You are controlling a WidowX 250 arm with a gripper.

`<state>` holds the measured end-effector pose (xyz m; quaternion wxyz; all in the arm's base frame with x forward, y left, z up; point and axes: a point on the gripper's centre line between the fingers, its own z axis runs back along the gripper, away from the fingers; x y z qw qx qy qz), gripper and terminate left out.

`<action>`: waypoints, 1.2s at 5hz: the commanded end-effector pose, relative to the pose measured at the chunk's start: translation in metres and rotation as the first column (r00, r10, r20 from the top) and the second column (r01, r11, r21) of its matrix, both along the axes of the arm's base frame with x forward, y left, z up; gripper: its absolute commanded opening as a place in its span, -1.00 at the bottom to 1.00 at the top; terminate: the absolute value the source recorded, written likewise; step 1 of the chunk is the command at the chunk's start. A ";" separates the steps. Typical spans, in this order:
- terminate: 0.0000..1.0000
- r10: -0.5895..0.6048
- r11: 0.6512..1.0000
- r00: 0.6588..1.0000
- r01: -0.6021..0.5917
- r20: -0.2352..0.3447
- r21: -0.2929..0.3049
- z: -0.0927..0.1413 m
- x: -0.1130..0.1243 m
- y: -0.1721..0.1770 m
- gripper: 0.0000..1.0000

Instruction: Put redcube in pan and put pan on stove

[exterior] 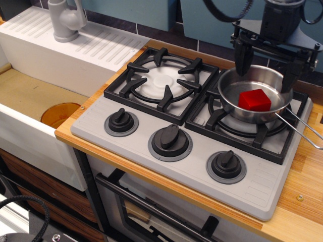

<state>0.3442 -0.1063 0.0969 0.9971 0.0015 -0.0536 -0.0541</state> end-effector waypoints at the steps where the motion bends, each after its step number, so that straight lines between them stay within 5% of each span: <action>1: -1.00 -0.033 0.999 0.997 0.031 0.064 0.027 0.058 0.003 0.028 1.00; 4: -1.00 -0.076 0.997 0.992 0.074 0.098 0.018 0.040 0.017 0.070 1.00; 6: -1.00 -0.069 0.997 0.988 0.071 0.136 -0.008 0.010 0.023 0.069 1.00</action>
